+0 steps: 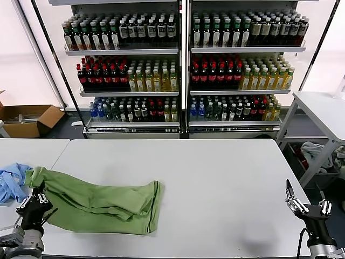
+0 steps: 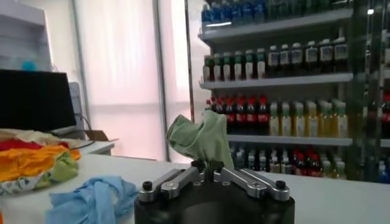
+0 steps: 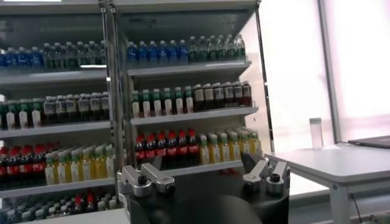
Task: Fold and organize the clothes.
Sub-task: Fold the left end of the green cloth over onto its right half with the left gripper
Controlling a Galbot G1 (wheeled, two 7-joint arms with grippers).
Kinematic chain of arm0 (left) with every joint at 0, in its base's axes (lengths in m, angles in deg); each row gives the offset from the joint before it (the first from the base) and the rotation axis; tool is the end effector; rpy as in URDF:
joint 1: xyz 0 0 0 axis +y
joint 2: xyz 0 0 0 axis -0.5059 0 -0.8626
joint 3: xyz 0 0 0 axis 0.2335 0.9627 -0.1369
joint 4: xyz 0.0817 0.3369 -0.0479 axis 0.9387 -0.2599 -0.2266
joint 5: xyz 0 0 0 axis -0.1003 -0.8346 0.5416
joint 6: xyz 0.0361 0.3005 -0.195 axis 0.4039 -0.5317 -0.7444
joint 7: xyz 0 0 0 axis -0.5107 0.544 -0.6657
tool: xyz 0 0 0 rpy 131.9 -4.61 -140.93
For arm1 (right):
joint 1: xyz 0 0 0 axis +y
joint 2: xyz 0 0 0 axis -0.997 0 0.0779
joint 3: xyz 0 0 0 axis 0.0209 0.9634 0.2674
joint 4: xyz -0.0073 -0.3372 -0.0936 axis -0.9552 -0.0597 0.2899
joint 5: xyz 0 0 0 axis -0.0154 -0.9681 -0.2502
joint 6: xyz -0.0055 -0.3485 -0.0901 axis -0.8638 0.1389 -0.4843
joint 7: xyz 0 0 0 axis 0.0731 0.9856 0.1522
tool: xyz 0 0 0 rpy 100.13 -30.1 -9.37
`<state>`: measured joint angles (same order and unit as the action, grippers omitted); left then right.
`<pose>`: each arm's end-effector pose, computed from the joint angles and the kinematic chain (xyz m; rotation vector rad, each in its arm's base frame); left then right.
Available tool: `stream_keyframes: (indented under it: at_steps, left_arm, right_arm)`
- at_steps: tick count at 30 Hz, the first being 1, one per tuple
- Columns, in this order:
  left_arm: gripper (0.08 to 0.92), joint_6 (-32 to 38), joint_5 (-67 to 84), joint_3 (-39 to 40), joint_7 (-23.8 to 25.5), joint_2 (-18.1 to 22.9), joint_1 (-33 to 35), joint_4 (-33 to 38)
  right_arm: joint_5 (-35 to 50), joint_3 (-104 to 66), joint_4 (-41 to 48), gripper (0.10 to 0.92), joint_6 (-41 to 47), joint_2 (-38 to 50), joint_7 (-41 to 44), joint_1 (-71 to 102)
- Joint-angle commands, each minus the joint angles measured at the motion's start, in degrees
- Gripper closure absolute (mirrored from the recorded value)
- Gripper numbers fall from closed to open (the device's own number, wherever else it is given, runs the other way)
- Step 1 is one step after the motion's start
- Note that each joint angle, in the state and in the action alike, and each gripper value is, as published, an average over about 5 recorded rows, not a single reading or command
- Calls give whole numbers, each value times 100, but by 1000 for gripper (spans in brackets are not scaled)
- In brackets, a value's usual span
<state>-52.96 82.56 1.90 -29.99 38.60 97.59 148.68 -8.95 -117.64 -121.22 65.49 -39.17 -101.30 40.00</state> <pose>0.1806 0.1506 -0.2443 0.5069 -2.9965 -0.0763 0.1502 -0.1625 -0.2767 0.1752 3.0342 0.0877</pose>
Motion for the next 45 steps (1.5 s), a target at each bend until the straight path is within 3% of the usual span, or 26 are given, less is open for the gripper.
stream_keyframes:
  at_steps: [1,9,22,37,41,45]
  left_arm:
    - [884,2,-863,1239,290,135,-272,608]
    - [884,-414,-1298,2397,499,321,-794,498]
    - [884,-574,-2296,3553,621,821,-1344,-46]
    - [883,-605,-3083,3976,740,858,-1577,-757]
    - [835,-462,-3440,4030,748,827,-1679,-874]
    - [720,-384,-3642,4085,820,725,-1631,-677]
  right_arm:
    - [-7,21,-28,203,6,-14,-2,-5]
    - [-65,89,-43,203,9,-100,-5,-23]
    - [-125,148,7,203,13,-67,1,-71]
    - [-145,175,-29,203,-21,-105,37,-92]
    - [-171,199,-29,203,-20,-126,42,-96]
    - [-173,186,-21,203,-23,-126,41,-89]
